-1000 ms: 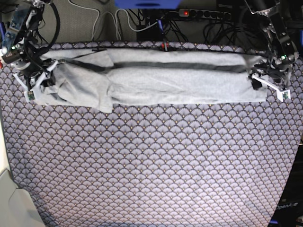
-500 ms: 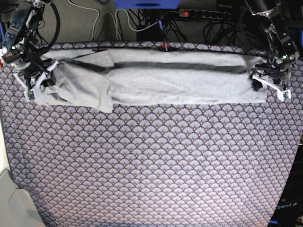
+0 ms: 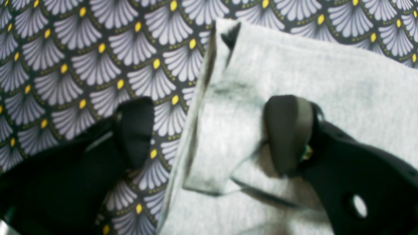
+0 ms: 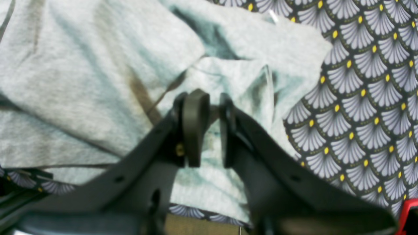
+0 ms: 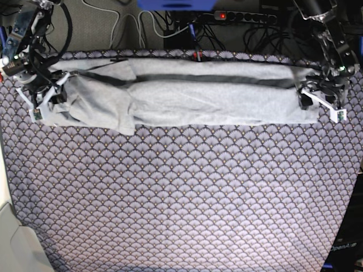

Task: Fold the T-shirt properly
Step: 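Hold the shirt ends with both grippers and pull them apart to straighten, then carry the shirt end with the left gripper toward the right gripper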

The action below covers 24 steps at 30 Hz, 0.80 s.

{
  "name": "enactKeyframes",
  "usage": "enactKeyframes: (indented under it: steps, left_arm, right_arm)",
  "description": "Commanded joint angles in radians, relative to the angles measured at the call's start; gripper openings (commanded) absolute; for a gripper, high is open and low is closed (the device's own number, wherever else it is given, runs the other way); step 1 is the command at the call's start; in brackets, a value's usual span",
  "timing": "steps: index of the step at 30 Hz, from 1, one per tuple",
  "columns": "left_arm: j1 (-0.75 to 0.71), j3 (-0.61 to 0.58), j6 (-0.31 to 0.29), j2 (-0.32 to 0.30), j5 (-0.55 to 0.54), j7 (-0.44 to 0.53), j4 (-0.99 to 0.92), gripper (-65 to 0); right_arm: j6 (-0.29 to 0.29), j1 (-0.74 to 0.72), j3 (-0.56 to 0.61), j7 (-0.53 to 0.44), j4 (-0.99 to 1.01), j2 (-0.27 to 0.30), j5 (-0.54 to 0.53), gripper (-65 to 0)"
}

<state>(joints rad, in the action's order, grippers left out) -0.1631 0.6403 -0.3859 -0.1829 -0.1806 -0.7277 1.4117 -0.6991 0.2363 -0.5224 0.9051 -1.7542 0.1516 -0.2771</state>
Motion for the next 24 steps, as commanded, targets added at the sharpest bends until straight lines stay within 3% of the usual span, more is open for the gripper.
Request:
enactKeyframes:
  steps: [1, 3, 5, 12, 24]
  left_arm:
    - [-0.01, -0.004, -0.023, 0.003, 0.033, -0.071, -0.004, -12.4]
    - [-0.01, -0.004, -0.028, 0.003, 0.031, -0.071, -0.004, -12.9]
    - [-0.01, -0.004, -0.032, 0.003, 0.031, -0.071, -0.004, -19.2]
    - [-0.008, -0.003, -0.025, 0.007, 0.034, -0.073, -0.005, -64.5]
    - [-0.014, -0.003, -0.023, 0.024, 0.037, -0.088, 0.105, -64.6]
  right_arm:
    - [0.001, -0.005, -0.003, -0.017, -0.016, 0.012, -0.012, -56.3]
    - [0.001, -0.005, -0.003, -0.017, -0.016, 0.012, -0.012, -56.3]
    - [0.001, -0.005, -0.003, -0.017, -0.016, 0.012, -0.012, -56.3]
    - [0.001, -0.005, -0.003, -0.017, -0.016, 0.012, -0.012, -56.3]
    - [0.001, -0.008, -0.003, -0.017, -0.016, 0.012, -0.012, -56.5]
